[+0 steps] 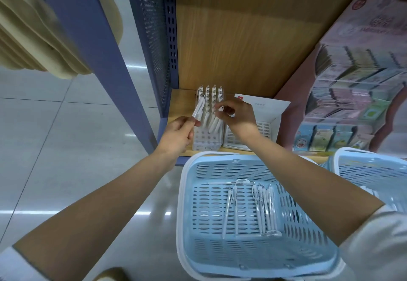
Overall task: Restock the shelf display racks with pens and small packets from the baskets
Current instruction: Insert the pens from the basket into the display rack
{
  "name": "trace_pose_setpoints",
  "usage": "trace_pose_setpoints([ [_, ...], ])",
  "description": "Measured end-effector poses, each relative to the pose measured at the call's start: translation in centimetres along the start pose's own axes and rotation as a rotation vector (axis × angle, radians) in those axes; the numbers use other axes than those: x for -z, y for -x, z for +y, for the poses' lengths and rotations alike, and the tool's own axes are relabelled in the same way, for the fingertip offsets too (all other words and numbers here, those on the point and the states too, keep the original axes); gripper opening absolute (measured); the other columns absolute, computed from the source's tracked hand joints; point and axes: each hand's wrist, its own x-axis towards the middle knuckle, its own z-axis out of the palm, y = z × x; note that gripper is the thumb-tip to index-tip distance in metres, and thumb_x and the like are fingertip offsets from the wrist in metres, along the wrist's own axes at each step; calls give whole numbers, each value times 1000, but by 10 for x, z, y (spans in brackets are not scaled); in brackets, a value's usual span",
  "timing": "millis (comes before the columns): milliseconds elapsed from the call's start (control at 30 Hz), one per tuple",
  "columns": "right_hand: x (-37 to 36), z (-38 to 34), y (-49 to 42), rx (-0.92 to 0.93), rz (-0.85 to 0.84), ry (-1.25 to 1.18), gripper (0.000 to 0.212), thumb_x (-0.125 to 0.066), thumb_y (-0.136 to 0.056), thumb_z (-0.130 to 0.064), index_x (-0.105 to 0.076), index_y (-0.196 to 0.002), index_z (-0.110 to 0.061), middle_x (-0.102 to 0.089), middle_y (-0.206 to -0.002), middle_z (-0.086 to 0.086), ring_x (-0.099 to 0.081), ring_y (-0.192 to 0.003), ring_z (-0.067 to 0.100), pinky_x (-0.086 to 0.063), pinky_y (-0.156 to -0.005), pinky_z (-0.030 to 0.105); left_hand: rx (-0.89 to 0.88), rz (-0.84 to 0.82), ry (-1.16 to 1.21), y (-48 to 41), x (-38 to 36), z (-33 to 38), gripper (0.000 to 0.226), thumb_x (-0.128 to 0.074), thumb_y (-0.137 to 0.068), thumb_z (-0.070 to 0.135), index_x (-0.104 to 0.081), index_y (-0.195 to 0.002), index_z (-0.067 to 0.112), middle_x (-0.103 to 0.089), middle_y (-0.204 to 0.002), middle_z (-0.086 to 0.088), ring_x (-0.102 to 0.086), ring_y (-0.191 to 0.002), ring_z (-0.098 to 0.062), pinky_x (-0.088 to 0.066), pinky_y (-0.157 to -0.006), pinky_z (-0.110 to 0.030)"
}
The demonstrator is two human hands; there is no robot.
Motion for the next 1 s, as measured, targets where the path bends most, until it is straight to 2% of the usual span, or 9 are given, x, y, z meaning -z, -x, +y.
trace_pose_setpoints([
  [200,-7,1,0,-20,-4,9,15,-75,-79,-14,-73,-94,-14,-66,-90,2,-54,-73,12,-43,-71,22,9,-9,-11,-3,0,-4,26,-44,-103,29,-65,-96,15,-38,-64,1,-27,-51,-10,-21,-41,-18],
  [300,-11,0,-1,-36,29,19,18,-77,-74,-13,-68,-89,-14,-64,-87,-1,-54,-74,12,-46,-70,25,7,-19,-12,-3,0,-7,27,-44,-103,29,-66,-97,14,-37,-65,1,-27,-51,-10,-20,-41,-18],
  [433,-16,6,-1,-108,56,105,20,-83,-69,-20,-72,-85,-15,-57,-100,3,-47,-100,14,-30,-82,14,0,-27,-1,-4,2,-10,28,-44,-103,28,-66,-98,12,-37,-66,0,-26,-51,-10,-20,-40,-18],
  [567,-18,5,-3,-195,7,142,19,-82,-69,-26,-73,-85,-21,-55,-113,4,-47,-111,19,-41,-88,27,-11,-22,0,-4,-1,-9,28,-44,-103,25,-66,-100,8,-37,-64,1,-27,-52,-10,-21,-41,-17],
  [633,-21,1,-1,-203,-22,158,17,-81,-70,-25,-69,-83,-23,-54,-113,2,-50,-105,15,-44,-84,27,-15,-28,1,-5,-3,-9,28,-44,-103,23,-65,-102,6,-37,-64,0,-27,-51,-10,-21,-40,-16],
  [767,-19,-3,3,-179,-22,-6,20,-83,-69,-23,-66,-80,-20,-53,-101,2,-56,-74,9,-48,-77,22,-17,-52,-11,-6,-2,-10,27,-43,-103,25,-65,-99,11,-38,-64,1,-27,-52,-9,-21,-40,-16],
  [833,-13,1,5,-179,-17,-32,18,-82,-71,-23,-68,-80,-19,-57,-97,4,-60,-74,13,-51,-78,24,-5,-54,-11,-8,1,-11,26,-44,-103,28,-66,-97,15,-39,-64,2,-28,-52,-9,-21,-40,-17],
  [933,-9,5,7,-190,4,-45,11,-80,-73,-17,-70,-77,-16,-59,-97,6,-63,-80,21,-52,-84,35,5,-52,-8,-8,1,-12,26,-44,-103,28,-66,-99,14,-40,-65,2,-29,-52,-9,-22,-42,-18],
  [1000,-10,2,4,-221,-46,-12,10,-80,-74,-19,-71,-79,-16,-59,-100,6,-60,-85,20,-50,-87,35,-1,-60,-12,-6,-1,-12,27,-44,-103,26,-66,-103,11,-40,-66,2,-30,-52,-9,-24,-44,-19],
])
